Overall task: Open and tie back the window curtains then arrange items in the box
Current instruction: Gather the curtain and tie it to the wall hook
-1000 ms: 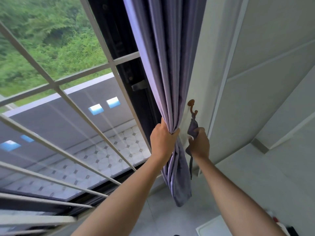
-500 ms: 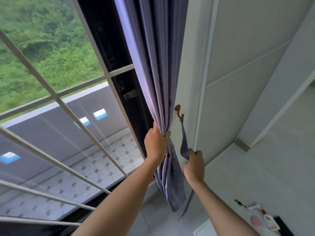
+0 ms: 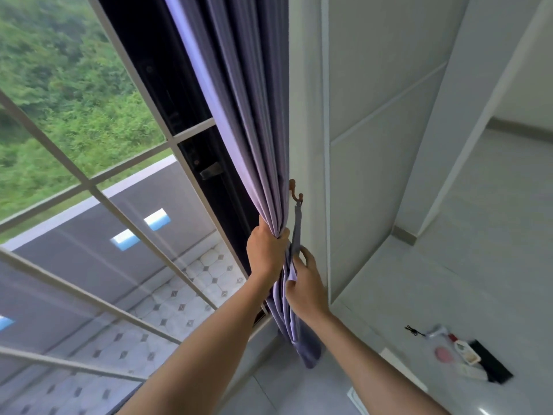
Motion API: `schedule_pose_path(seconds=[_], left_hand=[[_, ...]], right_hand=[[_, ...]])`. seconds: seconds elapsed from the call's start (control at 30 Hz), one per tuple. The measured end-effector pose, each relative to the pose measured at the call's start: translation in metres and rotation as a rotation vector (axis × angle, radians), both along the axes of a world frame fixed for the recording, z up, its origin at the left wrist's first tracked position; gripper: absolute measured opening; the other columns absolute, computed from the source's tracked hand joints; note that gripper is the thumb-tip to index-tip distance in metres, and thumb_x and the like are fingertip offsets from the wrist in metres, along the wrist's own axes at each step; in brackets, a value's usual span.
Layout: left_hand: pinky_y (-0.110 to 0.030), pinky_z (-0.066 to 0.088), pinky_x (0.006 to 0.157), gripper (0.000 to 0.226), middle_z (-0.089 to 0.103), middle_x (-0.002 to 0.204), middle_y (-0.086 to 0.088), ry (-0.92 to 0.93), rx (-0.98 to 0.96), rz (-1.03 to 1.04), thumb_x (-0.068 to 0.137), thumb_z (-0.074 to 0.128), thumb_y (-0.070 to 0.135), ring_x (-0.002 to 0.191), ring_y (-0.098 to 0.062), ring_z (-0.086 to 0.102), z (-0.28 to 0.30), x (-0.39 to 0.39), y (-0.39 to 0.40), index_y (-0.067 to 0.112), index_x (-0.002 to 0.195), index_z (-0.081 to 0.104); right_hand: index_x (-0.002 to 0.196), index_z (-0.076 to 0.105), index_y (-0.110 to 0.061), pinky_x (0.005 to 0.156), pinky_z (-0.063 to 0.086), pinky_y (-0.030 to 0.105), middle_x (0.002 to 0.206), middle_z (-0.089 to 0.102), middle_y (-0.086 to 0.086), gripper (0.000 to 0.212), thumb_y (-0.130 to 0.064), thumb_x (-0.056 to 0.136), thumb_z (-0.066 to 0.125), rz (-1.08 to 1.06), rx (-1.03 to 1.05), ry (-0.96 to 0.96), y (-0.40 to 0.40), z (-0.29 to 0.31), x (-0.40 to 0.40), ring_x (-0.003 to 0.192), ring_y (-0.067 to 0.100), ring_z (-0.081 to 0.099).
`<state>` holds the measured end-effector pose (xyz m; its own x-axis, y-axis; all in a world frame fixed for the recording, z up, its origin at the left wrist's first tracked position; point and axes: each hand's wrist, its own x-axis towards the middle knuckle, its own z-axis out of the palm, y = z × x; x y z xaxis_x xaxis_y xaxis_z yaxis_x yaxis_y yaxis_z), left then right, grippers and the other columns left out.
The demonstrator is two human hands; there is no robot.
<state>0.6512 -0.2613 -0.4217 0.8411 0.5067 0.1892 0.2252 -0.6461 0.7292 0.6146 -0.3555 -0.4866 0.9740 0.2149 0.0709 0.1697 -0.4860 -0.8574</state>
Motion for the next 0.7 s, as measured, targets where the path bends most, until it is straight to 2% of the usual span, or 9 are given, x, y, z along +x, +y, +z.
schedule_pose_path(seconds=[0.13, 0.2, 0.27, 0.33, 0.43, 0.5, 0.53, 0.6, 0.7], left_hand=[[-0.018, 0.039, 0.050, 0.027, 0.065, 0.078, -0.003, 0.001, 0.002, 0.003, 0.085, 0.060, 0.021, 0.064, -0.019, 0.059, -0.001, -0.002, 0.002, 0.007, 0.108, 0.055], [-0.020, 0.041, 0.051, 0.026, 0.064, 0.075, -0.002, 0.002, 0.018, 0.007, 0.085, 0.060, 0.021, 0.063, -0.019, 0.059, 0.000, -0.003, 0.002, 0.007, 0.107, 0.056], [-0.018, 0.039, 0.049, 0.023, 0.061, 0.071, 0.001, 0.005, 0.029, 0.008, 0.085, 0.060, 0.020, 0.060, -0.015, 0.056, 0.001, -0.005, 0.003, 0.007, 0.104, 0.057], [-0.015, 0.035, 0.049, 0.020, 0.058, 0.069, 0.004, 0.010, 0.033, 0.005, 0.085, 0.060, 0.020, 0.058, -0.011, 0.053, 0.003, -0.008, 0.002, 0.007, 0.100, 0.057], [-0.013, 0.032, 0.048, 0.015, 0.054, 0.065, 0.008, 0.027, 0.024, 0.000, 0.084, 0.060, 0.019, 0.055, -0.007, 0.050, 0.004, -0.012, 0.001, 0.007, 0.093, 0.058], [-0.012, 0.031, 0.048, 0.014, 0.053, 0.062, 0.010, 0.033, 0.032, -0.015, 0.084, 0.060, 0.020, 0.054, -0.007, 0.049, 0.004, -0.014, 0.001, 0.007, 0.089, 0.058], [-0.012, 0.031, 0.048, 0.014, 0.052, 0.062, 0.010, 0.037, 0.034, -0.021, 0.084, 0.059, 0.021, 0.054, -0.008, 0.049, 0.004, -0.015, 0.002, 0.007, 0.088, 0.059], [-0.013, 0.030, 0.048, 0.016, 0.051, 0.062, 0.011, 0.043, 0.030, -0.018, 0.083, 0.060, 0.022, 0.054, -0.006, 0.048, 0.005, -0.015, 0.003, 0.006, 0.087, 0.059], [-0.013, 0.030, 0.049, 0.021, 0.049, 0.064, 0.011, 0.034, 0.018, -0.022, 0.084, 0.062, 0.022, 0.054, -0.004, 0.045, 0.007, -0.018, 0.001, 0.002, 0.090, 0.059]], right_hand=[[0.115, 0.056, -0.012, 0.080, 0.046, 0.005, 0.123, 0.054, 0.004, 0.021, -0.013, 0.094, 0.053, -0.047, 0.230, 0.071, 0.006, -0.002, -0.008, 0.098, 0.008, 0.061], [0.108, 0.061, -0.011, 0.083, 0.048, 0.008, 0.118, 0.058, 0.006, 0.017, -0.010, 0.097, 0.048, -0.064, 0.389, 0.140, 0.006, -0.005, -0.010, 0.096, 0.007, 0.061], [0.108, 0.064, -0.014, 0.085, 0.055, 0.021, 0.115, 0.062, 0.002, 0.020, -0.009, 0.097, 0.049, -0.082, 0.470, 0.188, 0.006, -0.008, -0.010, 0.096, 0.010, 0.065], [0.112, 0.065, -0.020, 0.074, 0.060, 0.029, 0.111, 0.067, -0.003, 0.021, -0.016, 0.098, 0.052, -0.092, 0.513, 0.224, 0.006, -0.010, -0.009, 0.086, 0.013, 0.070], [0.112, 0.057, -0.022, 0.059, 0.060, 0.031, 0.101, 0.069, -0.006, 0.018, -0.022, 0.094, 0.060, -0.112, 0.496, 0.230, 0.004, -0.004, -0.002, 0.066, 0.013, 0.071], [0.114, 0.050, -0.025, 0.055, 0.059, 0.028, 0.095, 0.068, -0.009, 0.031, -0.021, 0.089, 0.067, -0.098, 0.491, 0.243, 0.002, 0.000, 0.007, 0.056, 0.013, 0.069], [0.118, 0.048, -0.027, 0.056, 0.058, 0.027, 0.093, 0.068, -0.010, 0.039, -0.020, 0.087, 0.070, -0.088, 0.461, 0.236, 0.002, -0.001, 0.011, 0.058, 0.013, 0.068], [0.119, 0.050, -0.028, 0.066, 0.057, 0.026, 0.093, 0.065, -0.009, 0.042, -0.024, 0.083, 0.071, -0.056, 0.306, 0.158, 0.003, -0.003, 0.019, 0.074, 0.012, 0.068], [0.119, 0.056, -0.025, 0.079, 0.054, 0.028, 0.117, 0.053, -0.001, 0.041, -0.030, 0.081, 0.070, -0.044, 0.086, 0.025, 0.003, -0.009, 0.026, 0.102, 0.019, 0.059]])
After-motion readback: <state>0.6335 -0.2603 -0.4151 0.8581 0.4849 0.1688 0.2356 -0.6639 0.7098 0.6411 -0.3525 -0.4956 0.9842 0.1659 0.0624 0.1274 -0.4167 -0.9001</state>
